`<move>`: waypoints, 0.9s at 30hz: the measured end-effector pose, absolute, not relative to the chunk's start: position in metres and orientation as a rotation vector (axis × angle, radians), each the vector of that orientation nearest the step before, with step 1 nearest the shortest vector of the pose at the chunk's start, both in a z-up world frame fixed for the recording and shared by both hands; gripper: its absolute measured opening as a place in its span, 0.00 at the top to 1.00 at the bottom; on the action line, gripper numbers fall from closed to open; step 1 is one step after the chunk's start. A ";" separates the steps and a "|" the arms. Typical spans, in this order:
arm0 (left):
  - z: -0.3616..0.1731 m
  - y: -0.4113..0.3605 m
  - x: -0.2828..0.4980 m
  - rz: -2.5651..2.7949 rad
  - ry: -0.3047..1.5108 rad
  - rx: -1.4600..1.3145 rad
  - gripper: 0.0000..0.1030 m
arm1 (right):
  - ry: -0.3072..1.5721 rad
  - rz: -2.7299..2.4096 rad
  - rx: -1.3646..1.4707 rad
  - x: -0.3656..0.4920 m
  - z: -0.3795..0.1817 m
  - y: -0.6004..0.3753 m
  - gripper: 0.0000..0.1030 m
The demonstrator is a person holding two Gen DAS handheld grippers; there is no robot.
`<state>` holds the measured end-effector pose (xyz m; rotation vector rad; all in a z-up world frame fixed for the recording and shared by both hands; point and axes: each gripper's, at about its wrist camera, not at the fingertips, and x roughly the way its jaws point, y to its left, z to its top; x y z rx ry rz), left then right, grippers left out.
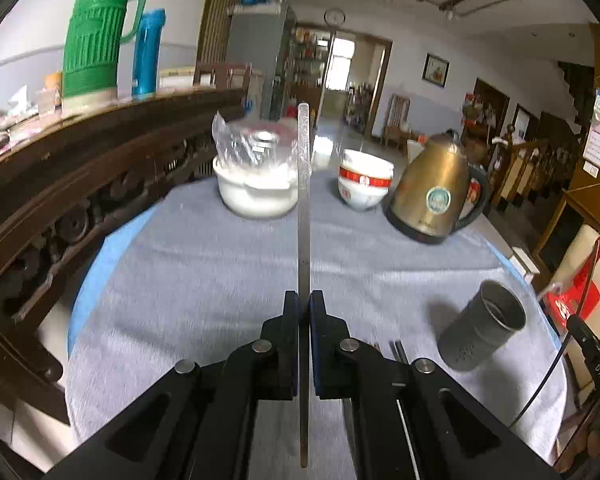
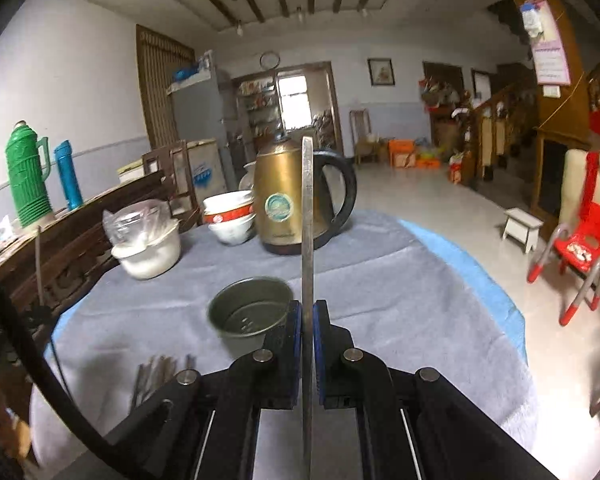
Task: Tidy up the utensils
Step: 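Lift both held chopsticks upright and carry them toward the gray cup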
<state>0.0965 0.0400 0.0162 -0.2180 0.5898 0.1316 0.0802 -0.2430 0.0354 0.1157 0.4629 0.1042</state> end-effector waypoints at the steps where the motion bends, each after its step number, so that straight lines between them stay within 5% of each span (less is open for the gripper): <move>1: 0.016 0.040 0.096 0.136 0.583 -0.216 0.95 | 0.454 0.093 0.104 0.084 0.032 -0.241 0.94; 27: 0.008 0.048 0.020 0.079 0.554 -0.231 0.94 | 0.439 0.098 0.102 0.019 0.021 -0.269 0.94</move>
